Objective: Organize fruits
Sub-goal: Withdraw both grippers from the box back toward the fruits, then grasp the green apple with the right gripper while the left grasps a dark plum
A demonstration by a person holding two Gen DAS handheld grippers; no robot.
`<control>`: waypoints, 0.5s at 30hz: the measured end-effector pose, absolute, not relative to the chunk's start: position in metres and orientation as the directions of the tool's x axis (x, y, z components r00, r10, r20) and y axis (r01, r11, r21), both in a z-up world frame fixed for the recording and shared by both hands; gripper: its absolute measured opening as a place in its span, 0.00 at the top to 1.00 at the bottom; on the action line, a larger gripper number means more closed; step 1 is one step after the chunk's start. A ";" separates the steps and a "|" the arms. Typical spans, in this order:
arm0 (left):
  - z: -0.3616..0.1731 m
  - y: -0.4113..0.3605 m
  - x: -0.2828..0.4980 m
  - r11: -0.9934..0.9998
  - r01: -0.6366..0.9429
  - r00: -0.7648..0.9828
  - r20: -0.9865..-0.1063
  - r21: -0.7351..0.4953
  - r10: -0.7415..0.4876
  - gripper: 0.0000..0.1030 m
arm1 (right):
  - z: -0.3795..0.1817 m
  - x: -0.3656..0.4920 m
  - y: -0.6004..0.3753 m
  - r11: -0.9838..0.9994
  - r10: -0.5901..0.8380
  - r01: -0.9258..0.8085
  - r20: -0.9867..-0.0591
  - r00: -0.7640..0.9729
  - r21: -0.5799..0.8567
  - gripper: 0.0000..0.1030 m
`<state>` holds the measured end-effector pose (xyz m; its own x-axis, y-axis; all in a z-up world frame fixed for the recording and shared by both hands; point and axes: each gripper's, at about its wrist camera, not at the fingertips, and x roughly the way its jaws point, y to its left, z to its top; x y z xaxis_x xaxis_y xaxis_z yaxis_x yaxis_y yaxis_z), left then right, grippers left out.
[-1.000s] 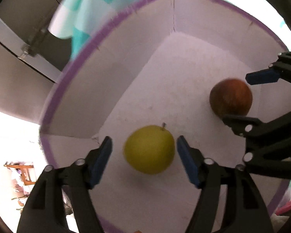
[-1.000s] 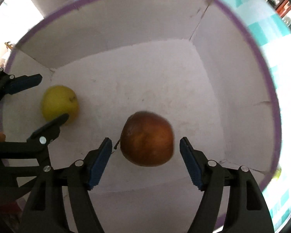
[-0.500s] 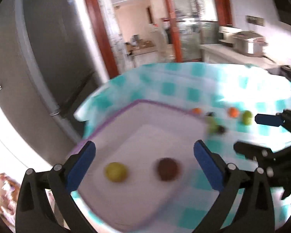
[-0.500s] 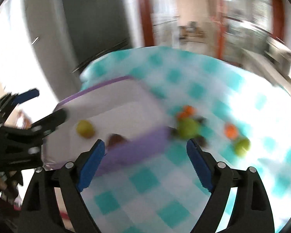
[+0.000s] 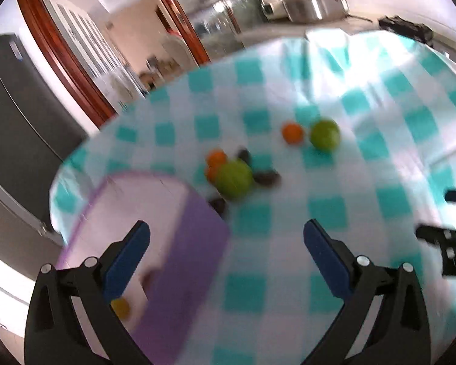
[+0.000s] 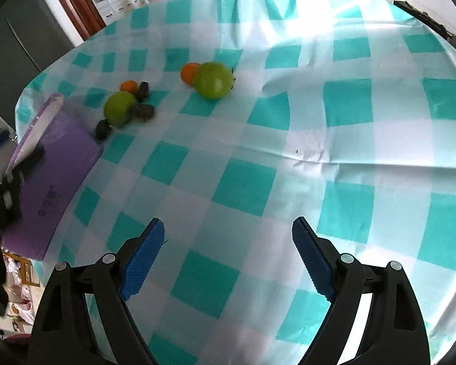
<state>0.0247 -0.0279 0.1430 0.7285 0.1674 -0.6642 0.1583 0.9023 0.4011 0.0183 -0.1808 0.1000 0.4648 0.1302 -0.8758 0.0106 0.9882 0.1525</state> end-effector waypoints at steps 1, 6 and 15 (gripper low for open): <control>0.148 -0.025 0.029 0.895 0.133 0.753 -0.630 0.426 0.188 0.01 | 0.099 0.023 -0.179 0.991 0.118 0.002 -0.879 0.461 0.134 0.19; 0.152 0.033 0.032 0.871 0.033 0.753 -0.586 0.490 0.300 0.01 | 0.085 0.065 -0.163 0.998 0.037 -0.065 -0.905 0.424 0.010 0.16; 0.088 0.144 0.000 0.857 0.304 0.472 -0.847 0.415 0.243 0.04 | 0.039 0.133 -0.161 0.999 0.035 -0.026 -0.921 0.389 0.027 0.14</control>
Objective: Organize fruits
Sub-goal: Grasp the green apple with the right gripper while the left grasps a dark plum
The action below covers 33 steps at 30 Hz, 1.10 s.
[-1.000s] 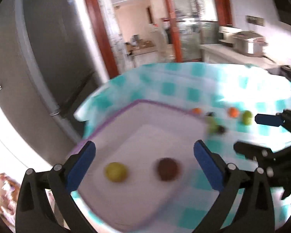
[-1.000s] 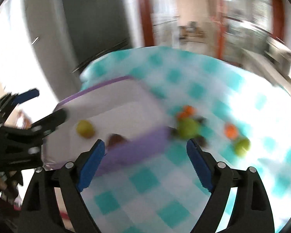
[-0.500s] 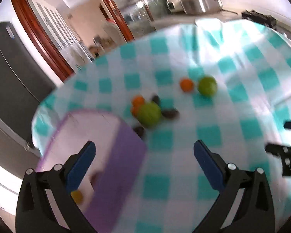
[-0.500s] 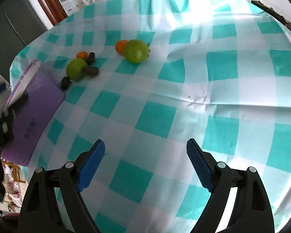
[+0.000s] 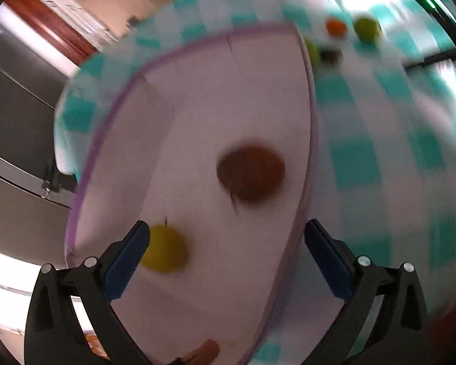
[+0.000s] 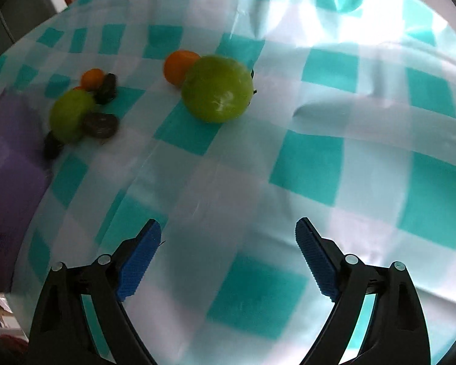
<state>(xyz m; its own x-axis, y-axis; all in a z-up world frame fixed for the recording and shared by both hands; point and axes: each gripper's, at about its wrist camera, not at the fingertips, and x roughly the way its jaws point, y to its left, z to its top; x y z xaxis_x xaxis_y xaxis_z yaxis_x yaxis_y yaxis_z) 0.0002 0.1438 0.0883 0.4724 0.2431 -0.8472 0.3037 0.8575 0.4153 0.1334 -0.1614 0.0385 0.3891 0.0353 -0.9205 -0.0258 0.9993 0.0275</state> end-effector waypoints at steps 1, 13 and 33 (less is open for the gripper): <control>0.087 0.148 -0.004 0.850 0.319 0.480 -0.845 0.419 0.237 0.05 | 0.036 0.137 -0.162 0.999 0.030 -0.025 -0.919 0.394 0.022 0.13; 0.080 0.154 -0.016 0.813 0.362 0.495 -0.833 0.455 0.247 0.03 | 0.030 0.215 -0.154 0.999 0.053 -0.028 -0.878 0.475 0.046 0.11; 0.179 0.094 0.005 0.954 0.130 0.691 -0.714 0.270 0.108 0.01 | 0.022 0.221 -0.134 0.994 0.067 -0.109 -0.817 0.573 0.005 0.44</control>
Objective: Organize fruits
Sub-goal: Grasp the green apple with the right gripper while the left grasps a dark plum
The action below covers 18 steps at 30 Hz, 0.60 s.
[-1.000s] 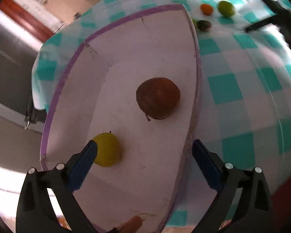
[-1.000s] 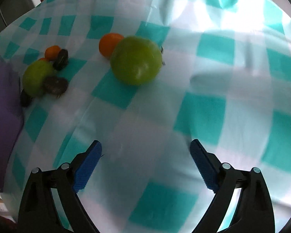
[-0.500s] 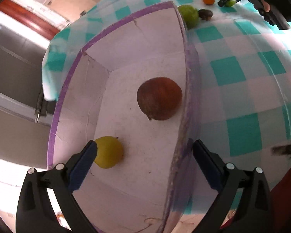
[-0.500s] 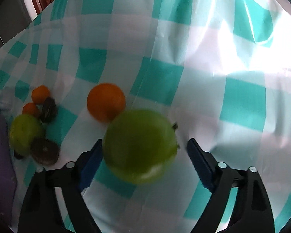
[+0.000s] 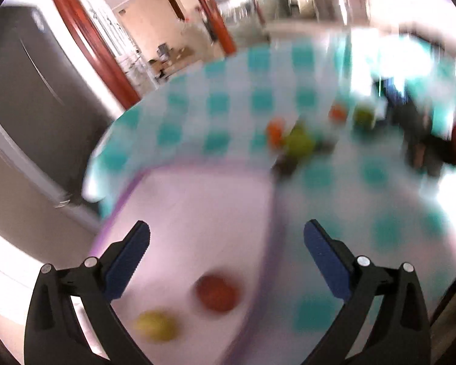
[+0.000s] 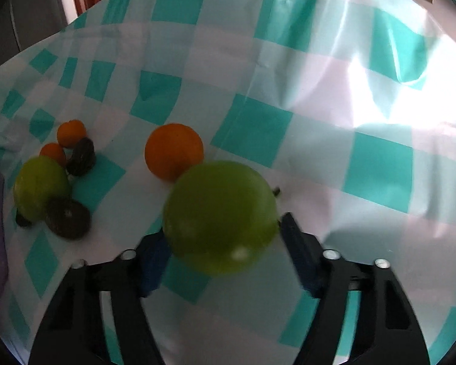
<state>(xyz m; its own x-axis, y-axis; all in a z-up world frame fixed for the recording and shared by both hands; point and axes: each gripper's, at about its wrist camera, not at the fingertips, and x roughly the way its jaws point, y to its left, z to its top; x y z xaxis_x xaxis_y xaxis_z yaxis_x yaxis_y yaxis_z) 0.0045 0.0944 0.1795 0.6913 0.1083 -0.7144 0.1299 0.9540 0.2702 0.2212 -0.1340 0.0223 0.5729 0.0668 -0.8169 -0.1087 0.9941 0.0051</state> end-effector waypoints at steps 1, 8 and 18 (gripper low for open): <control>0.180 0.087 0.021 0.969 0.141 0.680 -0.731 0.204 0.055 0.01 | 0.024 0.219 -0.134 0.993 0.081 -0.116 -0.815 0.573 0.017 0.47; 0.078 0.008 0.134 0.986 0.075 0.341 -0.925 -0.149 -0.166 0.01 | 0.023 0.196 -0.145 0.996 0.083 -0.082 -0.826 0.558 0.044 0.47; 0.017 -0.026 0.185 0.965 -0.230 0.366 -0.930 -0.125 -0.034 0.10 | 0.028 0.135 -0.171 0.996 0.085 -0.049 -0.825 0.558 0.070 0.46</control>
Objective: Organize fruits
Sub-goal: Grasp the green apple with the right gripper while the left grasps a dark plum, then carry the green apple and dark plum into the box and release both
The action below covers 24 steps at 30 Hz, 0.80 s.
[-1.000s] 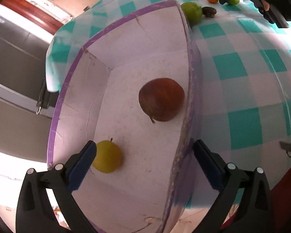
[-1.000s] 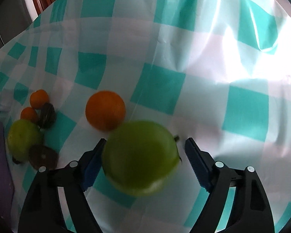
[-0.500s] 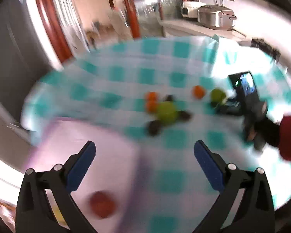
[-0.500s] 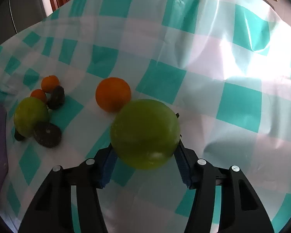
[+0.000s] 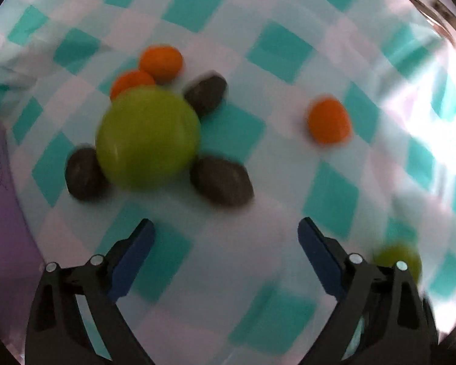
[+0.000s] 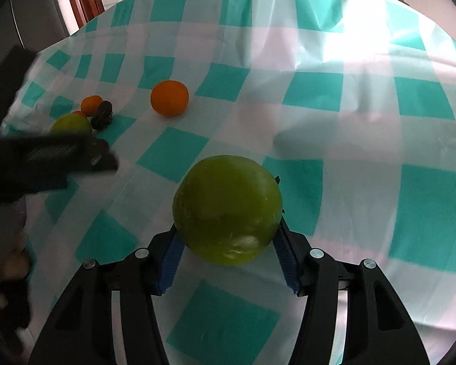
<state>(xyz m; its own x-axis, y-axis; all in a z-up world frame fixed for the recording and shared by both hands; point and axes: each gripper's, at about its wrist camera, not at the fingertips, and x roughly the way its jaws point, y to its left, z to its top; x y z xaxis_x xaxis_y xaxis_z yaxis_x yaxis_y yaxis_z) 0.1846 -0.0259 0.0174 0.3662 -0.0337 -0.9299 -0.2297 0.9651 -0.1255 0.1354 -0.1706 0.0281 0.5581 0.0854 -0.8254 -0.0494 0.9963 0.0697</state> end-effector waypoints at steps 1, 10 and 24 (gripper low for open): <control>0.017 -0.027 0.190 0.961 -0.254 0.377 -0.926 -0.110 -0.006 0.10 | 0.029 0.134 -0.172 0.996 0.087 -0.044 -0.825 0.558 0.075 0.46; 0.021 -0.039 0.164 0.983 -0.176 0.406 -0.913 -0.047 0.029 0.72 | 0.034 0.111 -0.183 0.996 0.083 -0.055 -0.824 0.561 0.063 0.46; 0.042 -0.052 0.042 0.997 0.034 0.429 -0.900 -0.062 -0.071 0.72 | 0.042 0.036 -0.173 0.992 0.104 -0.117 -0.865 0.491 0.053 0.47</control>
